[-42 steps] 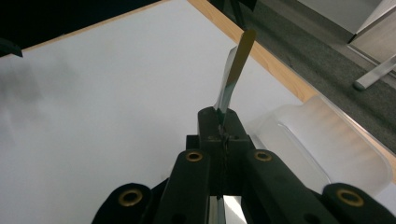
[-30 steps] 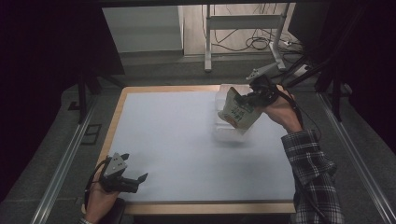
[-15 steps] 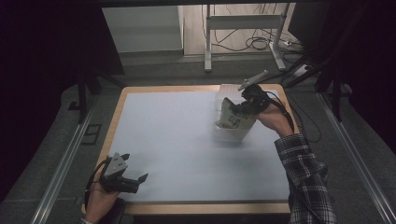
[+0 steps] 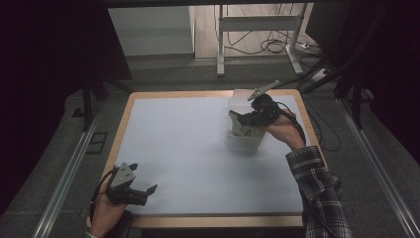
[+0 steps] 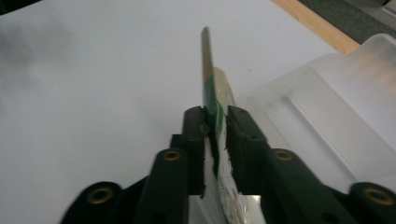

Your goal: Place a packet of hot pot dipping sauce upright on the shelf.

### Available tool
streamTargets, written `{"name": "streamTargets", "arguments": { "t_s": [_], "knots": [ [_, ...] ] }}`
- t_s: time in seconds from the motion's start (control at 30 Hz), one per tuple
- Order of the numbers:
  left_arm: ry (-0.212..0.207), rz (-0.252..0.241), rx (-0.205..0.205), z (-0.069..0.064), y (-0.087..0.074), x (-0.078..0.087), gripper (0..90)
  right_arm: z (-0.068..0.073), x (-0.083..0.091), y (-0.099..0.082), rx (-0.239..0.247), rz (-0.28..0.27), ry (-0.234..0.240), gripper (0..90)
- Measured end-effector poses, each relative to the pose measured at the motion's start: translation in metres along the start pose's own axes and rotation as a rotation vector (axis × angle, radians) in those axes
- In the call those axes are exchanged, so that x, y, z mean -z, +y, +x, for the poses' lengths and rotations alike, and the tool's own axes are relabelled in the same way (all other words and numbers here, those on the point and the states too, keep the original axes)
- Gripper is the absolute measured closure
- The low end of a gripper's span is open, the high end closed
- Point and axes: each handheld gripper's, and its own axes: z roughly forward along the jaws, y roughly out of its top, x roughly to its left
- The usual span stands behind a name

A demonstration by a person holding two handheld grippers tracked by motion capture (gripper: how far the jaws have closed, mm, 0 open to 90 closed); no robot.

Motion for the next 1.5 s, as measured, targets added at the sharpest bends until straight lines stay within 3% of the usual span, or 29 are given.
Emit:
{"name": "streamTargets", "arguments": {
  "t_s": [0.23, 0.53, 0.77, 0.93, 1.07, 1.23, 1.5],
  "knots": [
    [0.001, 0.003, -0.003, 0.000, 0.000, 0.000, 0.1, 0.002, 0.002, -0.002, -0.016, -0.019, -0.024, 55.7],
    [0.010, -0.014, -0.003, 0.000, 0.001, 0.002, 0.1, 0.010, 0.000, -0.001, -0.045, -0.023, 0.022, 39.2],
    [0.000, -0.021, 0.008, 0.000, 0.001, 0.003, 0.1, 0.018, 0.001, -0.001, -0.027, -0.045, -0.008, 27.9],
    [-0.038, -0.041, 0.045, 0.002, 0.002, 0.006, 0.3, 0.022, 0.003, -0.001, -0.022, -0.055, -0.013, 24.9],
    [-0.061, -0.056, 0.048, 0.002, 0.002, 0.006, 0.6, 0.026, 0.006, -0.002, -0.019, -0.063, -0.015, 21.2],
    [-0.069, -0.067, 0.040, 0.001, 0.002, 0.007, 0.7, 0.031, 0.011, -0.005, -0.020, -0.075, -0.017, 18.3],
    [-0.082, -0.087, 0.074, 0.003, 0.002, 0.008, 1.2, 0.035, 0.018, -0.013, -0.034, -0.096, -0.026, 14.2]
  ]
}}
